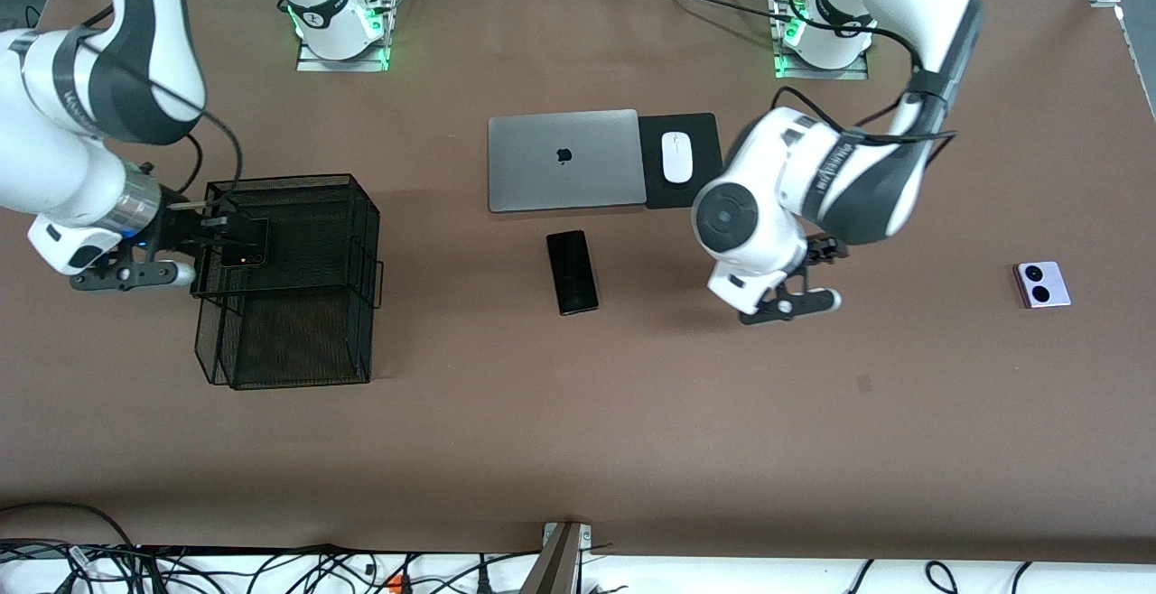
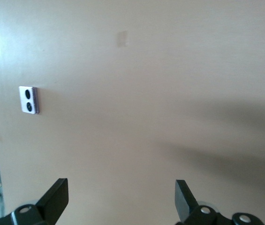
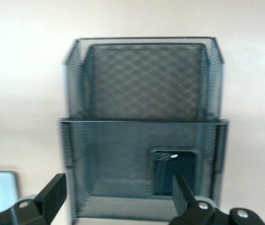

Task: Place phones with both arms
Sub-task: 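Move the right gripper to the bar phone while the left reaches the white phone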

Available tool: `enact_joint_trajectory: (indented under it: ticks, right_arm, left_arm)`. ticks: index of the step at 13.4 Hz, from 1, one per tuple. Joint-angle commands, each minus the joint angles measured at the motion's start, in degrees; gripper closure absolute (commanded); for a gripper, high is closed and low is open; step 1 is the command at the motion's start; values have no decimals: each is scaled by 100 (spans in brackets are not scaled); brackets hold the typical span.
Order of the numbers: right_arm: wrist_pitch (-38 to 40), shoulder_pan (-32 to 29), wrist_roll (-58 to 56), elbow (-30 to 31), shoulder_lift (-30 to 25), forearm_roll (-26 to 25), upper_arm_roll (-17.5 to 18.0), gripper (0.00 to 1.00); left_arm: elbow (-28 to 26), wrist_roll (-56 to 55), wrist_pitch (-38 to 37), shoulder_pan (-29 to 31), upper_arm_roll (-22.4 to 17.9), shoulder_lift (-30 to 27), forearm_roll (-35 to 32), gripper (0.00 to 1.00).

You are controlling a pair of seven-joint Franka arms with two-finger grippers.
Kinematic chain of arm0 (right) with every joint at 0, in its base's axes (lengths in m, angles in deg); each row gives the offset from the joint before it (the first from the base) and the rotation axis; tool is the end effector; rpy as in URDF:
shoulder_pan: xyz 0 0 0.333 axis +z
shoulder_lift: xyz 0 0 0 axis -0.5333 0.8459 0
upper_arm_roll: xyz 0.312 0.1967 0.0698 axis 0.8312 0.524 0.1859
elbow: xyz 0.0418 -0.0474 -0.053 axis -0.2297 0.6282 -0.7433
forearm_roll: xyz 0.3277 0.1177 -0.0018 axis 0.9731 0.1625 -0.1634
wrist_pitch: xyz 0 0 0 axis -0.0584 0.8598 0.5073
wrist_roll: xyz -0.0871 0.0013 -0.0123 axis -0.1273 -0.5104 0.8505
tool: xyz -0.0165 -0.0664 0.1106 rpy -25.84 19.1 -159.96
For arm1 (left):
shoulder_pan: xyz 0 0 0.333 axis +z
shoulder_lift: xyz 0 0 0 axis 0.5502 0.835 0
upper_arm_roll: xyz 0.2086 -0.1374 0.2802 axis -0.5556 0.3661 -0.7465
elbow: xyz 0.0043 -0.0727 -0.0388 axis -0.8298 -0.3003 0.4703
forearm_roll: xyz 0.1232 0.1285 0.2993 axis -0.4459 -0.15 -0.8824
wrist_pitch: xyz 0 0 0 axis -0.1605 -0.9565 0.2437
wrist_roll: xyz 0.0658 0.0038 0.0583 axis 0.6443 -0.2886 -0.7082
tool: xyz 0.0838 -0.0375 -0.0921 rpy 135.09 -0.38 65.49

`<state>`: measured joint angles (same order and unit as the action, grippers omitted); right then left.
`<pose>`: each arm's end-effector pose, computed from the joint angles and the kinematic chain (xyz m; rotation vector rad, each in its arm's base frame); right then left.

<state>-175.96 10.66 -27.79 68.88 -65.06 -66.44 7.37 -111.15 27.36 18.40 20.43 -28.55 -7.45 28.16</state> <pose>0.5751 0.0729 0.5101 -3.0804 -0.0601 0.0866 0.6119 -0.2197 0.3967 -2.5824 -0.1853 0.2223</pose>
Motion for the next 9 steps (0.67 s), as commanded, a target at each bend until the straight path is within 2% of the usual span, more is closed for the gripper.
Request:
enact_joint_trajectory:
  ticks: [1,3,5,7,9]
  right_arm:
    - [327,386,1123,-625,370,-38,249,0]
    - [266,439,1661,-783,528,-47,696,0]
    - [248,562,1960,-1360,1044,-21,1145,0]
    - [239,816,2320,-2037,1659,5,1375,0]
    - [4,1124,2436,-2531,2153,40,1524,0]
  left_arm:
    - [-98,1032,-49,791,53,-113,-101,0]
    - [-89,1745,-5,1371,80,-121,-13,0]
    - [-141,1985,12,1829,80,-86,-21,0]
    - [-142,2431,117,2303,71,-43,-39,0]
    - [-150,3282,529,2909,80,19,5,0]
